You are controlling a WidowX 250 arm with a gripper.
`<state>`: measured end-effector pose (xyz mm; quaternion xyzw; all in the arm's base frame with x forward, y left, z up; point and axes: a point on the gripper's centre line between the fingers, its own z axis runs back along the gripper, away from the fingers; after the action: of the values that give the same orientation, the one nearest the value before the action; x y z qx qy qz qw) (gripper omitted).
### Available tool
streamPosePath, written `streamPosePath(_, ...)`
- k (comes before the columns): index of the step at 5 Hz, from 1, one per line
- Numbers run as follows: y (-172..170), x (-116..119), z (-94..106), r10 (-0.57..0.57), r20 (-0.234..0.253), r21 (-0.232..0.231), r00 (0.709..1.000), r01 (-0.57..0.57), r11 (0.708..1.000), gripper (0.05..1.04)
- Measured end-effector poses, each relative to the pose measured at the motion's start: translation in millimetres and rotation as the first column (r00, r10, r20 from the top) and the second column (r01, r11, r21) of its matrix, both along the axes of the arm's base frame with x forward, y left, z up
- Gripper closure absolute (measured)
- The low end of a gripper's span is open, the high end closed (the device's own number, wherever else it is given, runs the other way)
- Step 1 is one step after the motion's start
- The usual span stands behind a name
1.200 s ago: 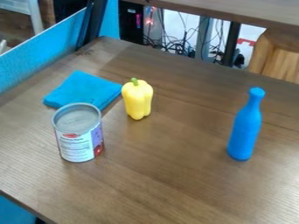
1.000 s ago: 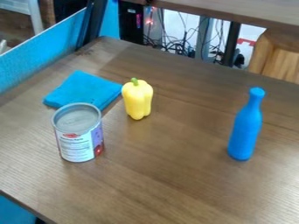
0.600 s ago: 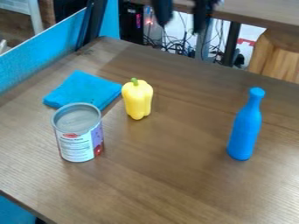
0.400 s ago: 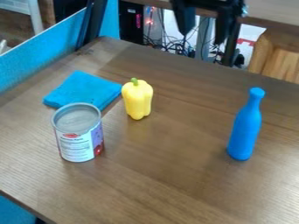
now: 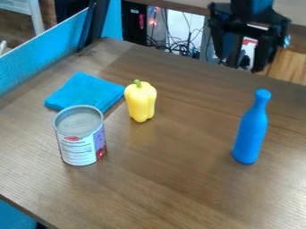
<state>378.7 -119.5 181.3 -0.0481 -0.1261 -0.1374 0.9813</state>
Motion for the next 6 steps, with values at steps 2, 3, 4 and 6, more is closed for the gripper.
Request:
streamPosePath(2,-20,-2,-3.9,-0.062,0.003,-0.04,0.998,0.062,0.997,0.083)
streamPosePath(3,-22,-1,-3.4,-0.069,0.01,-0.047,0.998,0.07,0.996,0.083)
streamPosePath(4,-26,-3,-3.5,-0.085,0.009,-0.048,0.996,0.085,0.995,0.083)
streamPosePath(6,-41,-5,-11.6,-0.125,-0.008,-0.038,0.992,0.124,0.992,0.083)
